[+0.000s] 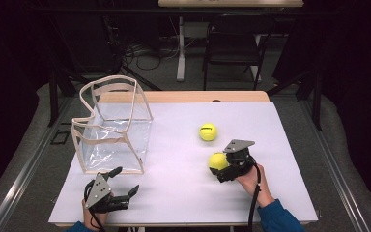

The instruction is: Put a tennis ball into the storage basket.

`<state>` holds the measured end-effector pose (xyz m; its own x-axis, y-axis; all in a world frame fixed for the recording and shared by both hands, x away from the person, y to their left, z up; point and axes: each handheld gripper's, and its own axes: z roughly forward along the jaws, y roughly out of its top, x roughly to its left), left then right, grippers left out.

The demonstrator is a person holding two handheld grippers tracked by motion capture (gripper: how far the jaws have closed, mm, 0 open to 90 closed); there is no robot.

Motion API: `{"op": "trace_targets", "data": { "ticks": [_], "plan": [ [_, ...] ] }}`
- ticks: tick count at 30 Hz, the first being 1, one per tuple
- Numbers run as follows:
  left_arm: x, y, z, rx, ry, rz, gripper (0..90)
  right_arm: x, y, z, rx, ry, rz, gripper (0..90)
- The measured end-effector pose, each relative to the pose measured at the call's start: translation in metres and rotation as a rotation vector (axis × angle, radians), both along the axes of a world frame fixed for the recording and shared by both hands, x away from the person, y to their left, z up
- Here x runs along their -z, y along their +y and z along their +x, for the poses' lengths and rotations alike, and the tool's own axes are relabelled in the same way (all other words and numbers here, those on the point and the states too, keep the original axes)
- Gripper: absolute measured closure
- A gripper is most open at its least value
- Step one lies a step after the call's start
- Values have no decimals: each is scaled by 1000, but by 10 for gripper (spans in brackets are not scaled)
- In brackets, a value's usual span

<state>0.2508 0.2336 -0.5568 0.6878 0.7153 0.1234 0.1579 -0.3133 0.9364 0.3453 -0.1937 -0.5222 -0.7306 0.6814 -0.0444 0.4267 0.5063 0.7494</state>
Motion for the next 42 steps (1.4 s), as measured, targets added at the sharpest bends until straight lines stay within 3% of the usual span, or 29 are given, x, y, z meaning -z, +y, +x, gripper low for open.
{"op": "trace_targets", "data": {
  "ticks": [8, 17, 33, 42],
  "plan": [
    [0, -1, -1, 3, -1, 0, 161, 7, 1, 6, 5, 14, 26, 0],
    [0, -1, 0, 8, 2, 6, 161, 14, 4, 8, 1, 43, 22, 0],
    [0, -1, 0, 7, 0, 0, 161, 20, 5, 8, 11, 48, 24, 22],
    [0, 0, 0, 5, 11, -3, 161, 25, 6, 10, 39, 59, -11, 211]
  ]
}}
